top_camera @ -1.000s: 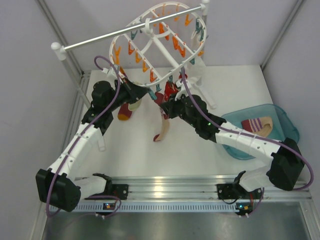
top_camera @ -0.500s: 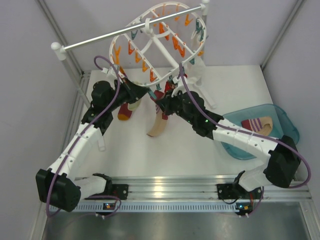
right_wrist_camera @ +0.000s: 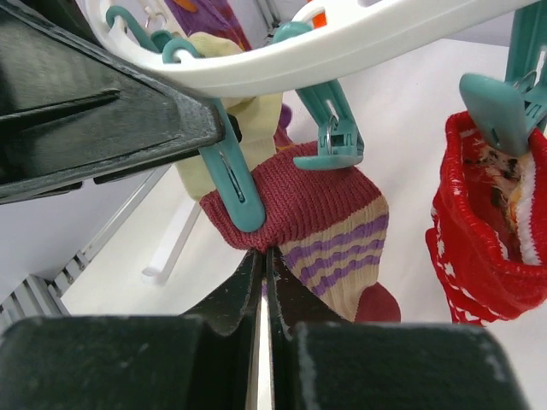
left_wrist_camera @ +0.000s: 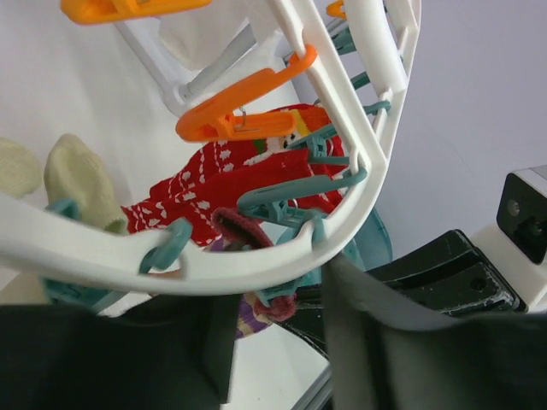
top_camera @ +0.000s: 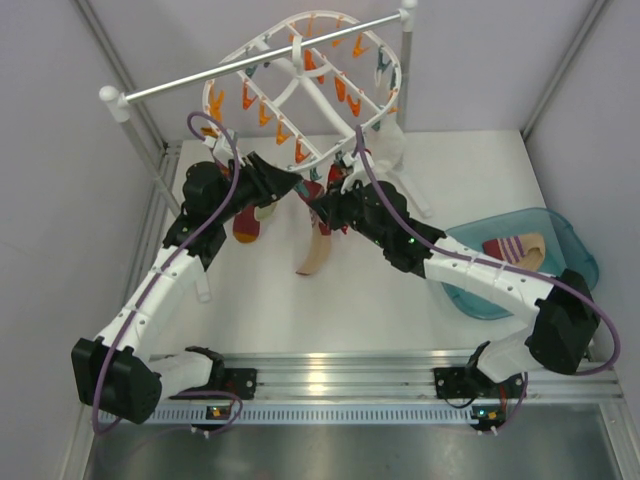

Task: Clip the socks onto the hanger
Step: Clamp the sock onto the hanger, then open the clamp at the hanger.

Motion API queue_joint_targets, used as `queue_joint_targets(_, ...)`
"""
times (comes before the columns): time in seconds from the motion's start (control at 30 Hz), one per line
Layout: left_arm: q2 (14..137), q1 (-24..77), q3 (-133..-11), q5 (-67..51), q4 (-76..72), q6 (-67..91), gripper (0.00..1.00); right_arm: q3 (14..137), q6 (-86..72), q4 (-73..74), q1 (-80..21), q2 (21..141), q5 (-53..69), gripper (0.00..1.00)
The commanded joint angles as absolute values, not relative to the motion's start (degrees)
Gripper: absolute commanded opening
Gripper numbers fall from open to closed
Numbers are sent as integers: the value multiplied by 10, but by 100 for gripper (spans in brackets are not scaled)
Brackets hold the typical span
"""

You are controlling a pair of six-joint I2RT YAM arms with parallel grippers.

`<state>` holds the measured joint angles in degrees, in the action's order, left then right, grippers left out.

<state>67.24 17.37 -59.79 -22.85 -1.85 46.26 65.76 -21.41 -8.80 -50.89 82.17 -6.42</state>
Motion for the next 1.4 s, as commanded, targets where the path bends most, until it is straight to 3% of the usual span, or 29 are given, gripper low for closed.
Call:
queue_joint_targets(0.0,656,166,-610,-216,-52,458,38,685,-191,-128,-517,811,-45,6)
queue_joint_targets(0.07,656,161,-612,-216,-47,458,31,677,-177,-128,-514,796,-43,16)
queue_joint_targets(0.17,653,153,-612,-224,-47,457,25,640,-151,-134,-498,766,-44,22)
queue_joint_targets(0.37,654,149,-610,-241,-47,458,21,570,-61,-202,-470,707,-34,25)
queue_joint_targets(0.5,657,147,-610,-253,-50,461,23,534,20,-301,-461,718,11,33)
queue_joint_targets(0.7,657,146,-609,-265,-50,459,26,524,75,-445,-460,791,78,37)
queue_joint_targets(1.2,644,141,-603,-278,-35,450,29,581,88,-526,-459,895,30,42)
queue_joint_targets(1.37,642,133,-599,-279,-28,450,38,590,91,-536,-458,901,41,42)
